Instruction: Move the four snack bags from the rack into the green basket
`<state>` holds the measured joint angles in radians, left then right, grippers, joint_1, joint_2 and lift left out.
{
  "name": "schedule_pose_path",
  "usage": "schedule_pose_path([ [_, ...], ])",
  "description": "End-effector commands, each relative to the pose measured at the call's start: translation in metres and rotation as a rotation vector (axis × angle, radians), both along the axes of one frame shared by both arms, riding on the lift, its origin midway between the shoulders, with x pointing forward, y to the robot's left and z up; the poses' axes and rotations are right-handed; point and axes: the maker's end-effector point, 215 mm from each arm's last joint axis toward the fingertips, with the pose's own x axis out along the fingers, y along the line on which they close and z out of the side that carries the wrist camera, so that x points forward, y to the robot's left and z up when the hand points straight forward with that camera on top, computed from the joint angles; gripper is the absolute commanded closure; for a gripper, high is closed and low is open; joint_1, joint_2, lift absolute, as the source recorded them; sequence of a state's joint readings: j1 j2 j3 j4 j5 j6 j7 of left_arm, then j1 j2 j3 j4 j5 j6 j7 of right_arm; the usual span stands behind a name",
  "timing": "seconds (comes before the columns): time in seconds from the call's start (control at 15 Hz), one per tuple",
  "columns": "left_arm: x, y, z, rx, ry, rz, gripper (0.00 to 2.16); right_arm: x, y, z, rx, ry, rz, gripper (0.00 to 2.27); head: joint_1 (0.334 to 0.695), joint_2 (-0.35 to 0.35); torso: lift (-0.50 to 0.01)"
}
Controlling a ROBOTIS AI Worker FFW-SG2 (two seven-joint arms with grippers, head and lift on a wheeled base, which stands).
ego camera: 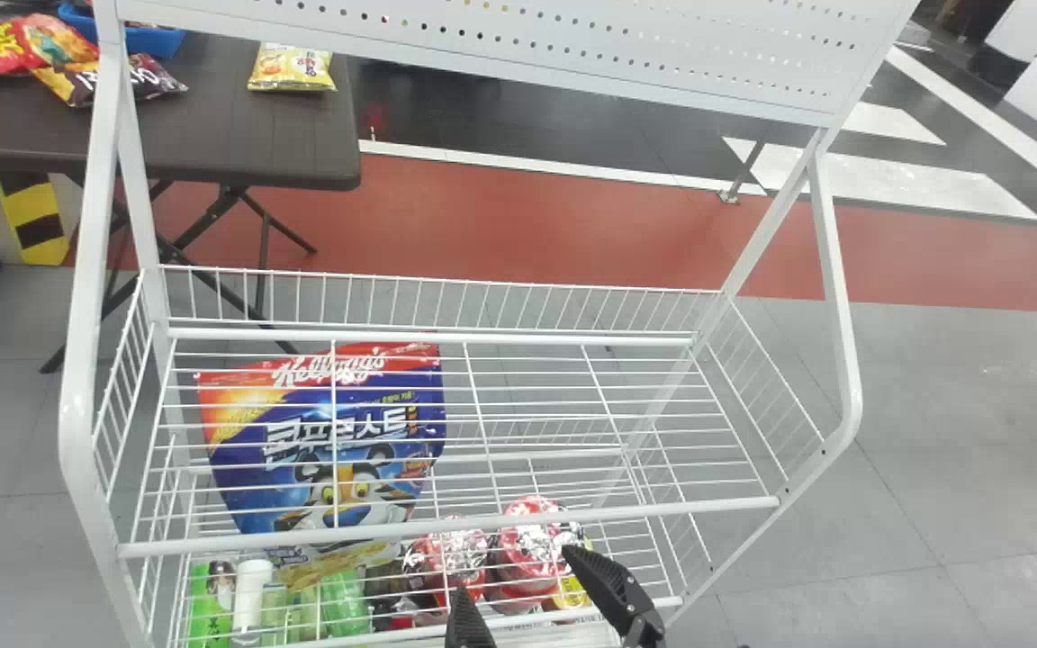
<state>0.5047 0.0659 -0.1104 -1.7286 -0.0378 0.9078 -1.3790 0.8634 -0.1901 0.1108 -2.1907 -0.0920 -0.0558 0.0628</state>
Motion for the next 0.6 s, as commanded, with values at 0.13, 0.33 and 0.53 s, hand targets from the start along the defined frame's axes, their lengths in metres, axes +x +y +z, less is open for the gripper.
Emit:
schedule_pose_path([
  [0.13,0.0033,0.0020,0.0008,-0.003,-0.010,0.008,2.00,0.0010,-0.0012,0.0032,-0.003,-0.008,0.002,0.06,0.695,-0.350,0.000],
  [0.33,0.0033,0.0020,0.0005,-0.003,-0.011,0.008,2.00,0.0020,-0.0041,0.0031,0.000,-0.008,-0.003,0.06,0.695,-0.350,0.000],
  [0.53,0.0037,0.0026,-0.0002,-0.002,-0.010,0.009,2.00,0.0034,-0.0057,0.0058,0.009,-0.014,-0.003,0.06,0.695,-0.350,0.000],
])
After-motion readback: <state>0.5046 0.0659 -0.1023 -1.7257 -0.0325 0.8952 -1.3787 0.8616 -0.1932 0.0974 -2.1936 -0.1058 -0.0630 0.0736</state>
